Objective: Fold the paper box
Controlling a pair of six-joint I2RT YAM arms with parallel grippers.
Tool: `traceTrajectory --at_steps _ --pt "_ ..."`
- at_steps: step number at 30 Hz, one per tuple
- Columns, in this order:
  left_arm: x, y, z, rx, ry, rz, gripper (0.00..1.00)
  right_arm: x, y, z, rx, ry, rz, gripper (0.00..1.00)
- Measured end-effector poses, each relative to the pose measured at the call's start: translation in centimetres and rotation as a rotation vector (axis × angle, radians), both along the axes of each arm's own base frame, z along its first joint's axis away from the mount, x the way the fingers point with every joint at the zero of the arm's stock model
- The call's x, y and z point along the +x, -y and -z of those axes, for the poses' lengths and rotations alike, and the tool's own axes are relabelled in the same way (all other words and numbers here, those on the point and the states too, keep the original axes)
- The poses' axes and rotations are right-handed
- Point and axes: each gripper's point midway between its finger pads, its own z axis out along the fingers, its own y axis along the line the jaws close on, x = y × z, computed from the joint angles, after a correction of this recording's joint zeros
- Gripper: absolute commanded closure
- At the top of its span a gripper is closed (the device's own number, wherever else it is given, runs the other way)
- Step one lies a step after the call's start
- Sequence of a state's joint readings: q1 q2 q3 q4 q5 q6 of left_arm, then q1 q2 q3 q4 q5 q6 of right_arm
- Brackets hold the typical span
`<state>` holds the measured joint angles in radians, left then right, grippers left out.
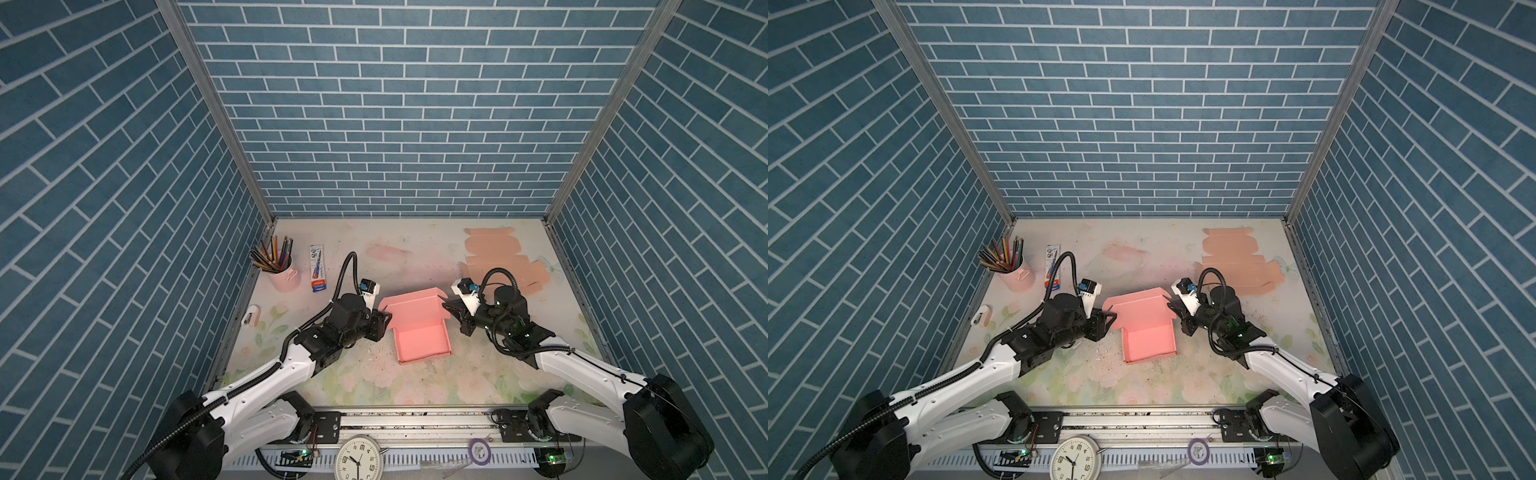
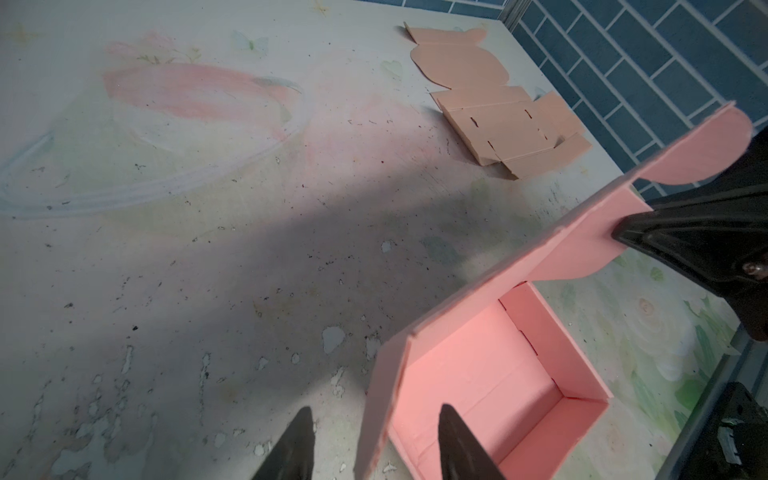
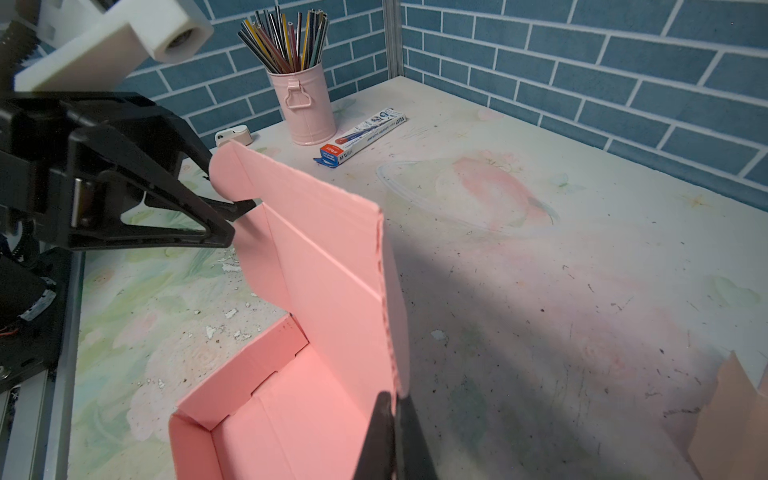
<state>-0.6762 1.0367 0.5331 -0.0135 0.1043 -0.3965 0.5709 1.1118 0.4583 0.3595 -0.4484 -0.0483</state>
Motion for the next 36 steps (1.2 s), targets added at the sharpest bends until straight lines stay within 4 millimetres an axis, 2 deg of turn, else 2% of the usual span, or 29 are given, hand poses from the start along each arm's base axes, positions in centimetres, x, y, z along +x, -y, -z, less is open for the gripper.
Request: traceTrajectory --at_steps 9,16,36 --pt "0.04 0.21 0.71 -0.007 -0.024 -0.003 0.76 0.27 0.25 -0.34 -0.001 0.015 0.021 1.00" --pt "0.10 0.49 0.87 -0.012 -0.028 0.005 0.83 0.37 0.33 -0.32 -0.003 0.016 0.028 1.00" --pt "0.02 0.57 0.90 -0.013 -0.030 0.011 0.91 0.60 0.59 0.01 -0.017 0.011 0.048 1.00"
